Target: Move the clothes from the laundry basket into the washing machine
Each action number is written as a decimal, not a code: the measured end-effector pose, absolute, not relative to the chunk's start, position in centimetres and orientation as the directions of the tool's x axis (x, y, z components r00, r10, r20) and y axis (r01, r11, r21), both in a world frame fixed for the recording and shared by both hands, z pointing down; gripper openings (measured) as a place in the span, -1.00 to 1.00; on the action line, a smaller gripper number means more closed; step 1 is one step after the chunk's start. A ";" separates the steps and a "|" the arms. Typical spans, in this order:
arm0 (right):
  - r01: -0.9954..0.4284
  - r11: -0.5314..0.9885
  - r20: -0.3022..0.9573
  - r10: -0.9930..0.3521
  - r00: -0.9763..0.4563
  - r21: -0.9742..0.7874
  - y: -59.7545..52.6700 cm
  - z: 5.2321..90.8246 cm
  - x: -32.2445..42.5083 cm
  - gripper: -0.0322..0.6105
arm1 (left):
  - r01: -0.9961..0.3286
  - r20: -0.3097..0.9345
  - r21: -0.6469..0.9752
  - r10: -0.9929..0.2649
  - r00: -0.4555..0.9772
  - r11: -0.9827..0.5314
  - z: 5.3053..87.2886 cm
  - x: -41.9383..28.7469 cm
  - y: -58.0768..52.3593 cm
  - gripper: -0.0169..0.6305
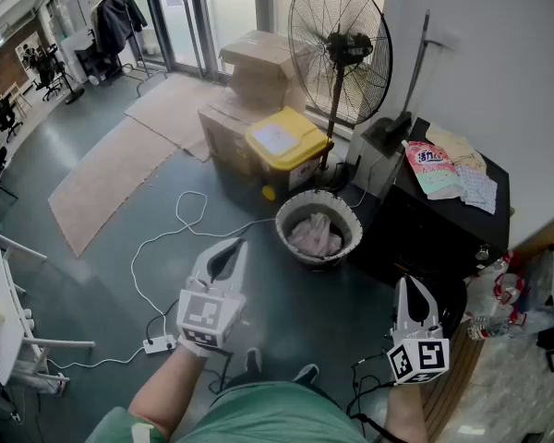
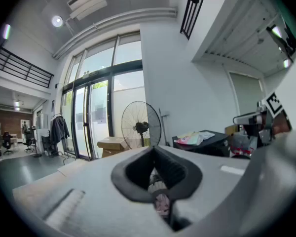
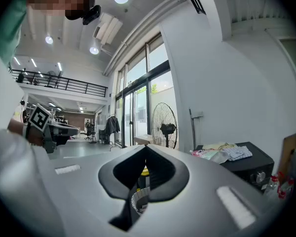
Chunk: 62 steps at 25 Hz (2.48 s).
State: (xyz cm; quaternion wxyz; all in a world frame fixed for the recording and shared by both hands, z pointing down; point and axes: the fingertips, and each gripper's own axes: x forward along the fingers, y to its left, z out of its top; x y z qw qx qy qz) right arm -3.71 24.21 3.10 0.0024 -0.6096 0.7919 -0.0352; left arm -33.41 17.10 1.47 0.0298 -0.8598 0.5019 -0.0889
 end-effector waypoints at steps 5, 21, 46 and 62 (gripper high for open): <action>-0.965 0.257 0.046 -0.965 -0.259 -0.052 24.5 3.1 -3.5 -0.89 | -0.858 0.124 -0.142 -0.869 0.479 -0.494 1.5 -33.1 17.4 -0.95; -0.964 0.250 0.065 -0.964 -0.257 -0.091 24.9 4.9 1.2 -0.49 | -0.901 0.123 -0.114 -0.906 0.405 -0.418 2.6 -30.3 19.3 -0.42; -0.967 0.252 0.156 -0.954 -0.256 -0.045 9.8 6.8 -4.1 -0.47 | -0.910 0.166 -0.019 -0.899 0.405 -0.413 7.9 -37.5 3.9 -0.40; -0.976 0.197 0.296 -0.931 -0.215 -0.090 -2.5 12.7 -10.1 -0.47 | -0.868 0.248 -0.007 -0.842 0.479 -0.496 12.5 -42.8 -8.1 -0.40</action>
